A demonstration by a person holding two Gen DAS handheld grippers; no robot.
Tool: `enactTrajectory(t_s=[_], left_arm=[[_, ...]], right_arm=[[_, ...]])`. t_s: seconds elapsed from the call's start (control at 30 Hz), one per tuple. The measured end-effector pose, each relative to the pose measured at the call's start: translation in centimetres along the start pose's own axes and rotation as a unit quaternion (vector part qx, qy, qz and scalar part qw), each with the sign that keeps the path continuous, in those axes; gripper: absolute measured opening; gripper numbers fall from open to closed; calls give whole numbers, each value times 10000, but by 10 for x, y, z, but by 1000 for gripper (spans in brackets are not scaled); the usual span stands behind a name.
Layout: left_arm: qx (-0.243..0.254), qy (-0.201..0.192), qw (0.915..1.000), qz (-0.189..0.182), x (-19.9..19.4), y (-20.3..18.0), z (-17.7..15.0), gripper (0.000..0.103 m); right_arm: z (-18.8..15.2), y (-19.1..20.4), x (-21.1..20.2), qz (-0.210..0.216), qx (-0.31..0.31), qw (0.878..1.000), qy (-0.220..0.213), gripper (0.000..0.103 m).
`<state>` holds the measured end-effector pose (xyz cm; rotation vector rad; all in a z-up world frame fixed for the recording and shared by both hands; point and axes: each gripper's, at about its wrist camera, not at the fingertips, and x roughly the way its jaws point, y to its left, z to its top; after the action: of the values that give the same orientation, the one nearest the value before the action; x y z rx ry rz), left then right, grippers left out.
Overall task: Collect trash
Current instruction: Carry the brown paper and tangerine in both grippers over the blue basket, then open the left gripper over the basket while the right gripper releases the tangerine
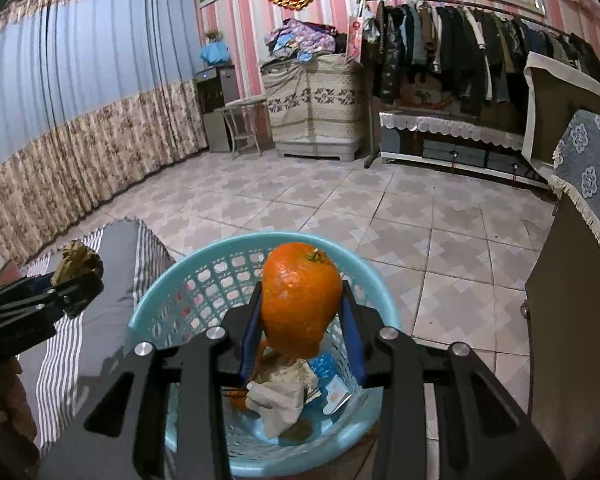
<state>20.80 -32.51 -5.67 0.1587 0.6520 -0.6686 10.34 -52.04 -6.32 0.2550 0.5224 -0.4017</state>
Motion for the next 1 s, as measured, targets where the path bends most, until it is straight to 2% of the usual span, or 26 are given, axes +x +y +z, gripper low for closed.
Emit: enactTrajectory(t_s=[0.23, 0.5, 0.53, 0.57, 0.67, 0.77, 0.87, 1.0], left_arm=[[206, 27, 9997, -161, 20, -19, 7, 47], [444, 154, 9985, -281, 45, -36, 9, 49], [452, 154, 9985, -282, 45, -36, 9, 55], [455, 164, 9984, -282, 45, -36, 9, 65], [357, 112, 9992, -139, 41, -29, 12, 80], [259, 52, 9997, -13, 37, -21, 15, 89], [205, -146, 9991, 333, 26, -9, 18, 97], [36, -207, 9984, 528, 11, 13, 20, 97]], right_arm=[[-2, -6, 2, 127, 200, 9997, -76, 36], [-7, -10, 11, 76, 329, 9994, 76, 36], [-8, -10, 13, 58, 328, 9994, 104, 36], [-9, -10, 15, 50, 322, 9994, 124, 36], [-8, -6, 17, 19, 293, 9995, 142, 36], [-8, -2, 17, -16, 286, 9995, 124, 36], [-8, 5, 19, -54, 240, 9996, 111, 36], [-10, 14, 23, -24, 159, 9998, 116, 36]])
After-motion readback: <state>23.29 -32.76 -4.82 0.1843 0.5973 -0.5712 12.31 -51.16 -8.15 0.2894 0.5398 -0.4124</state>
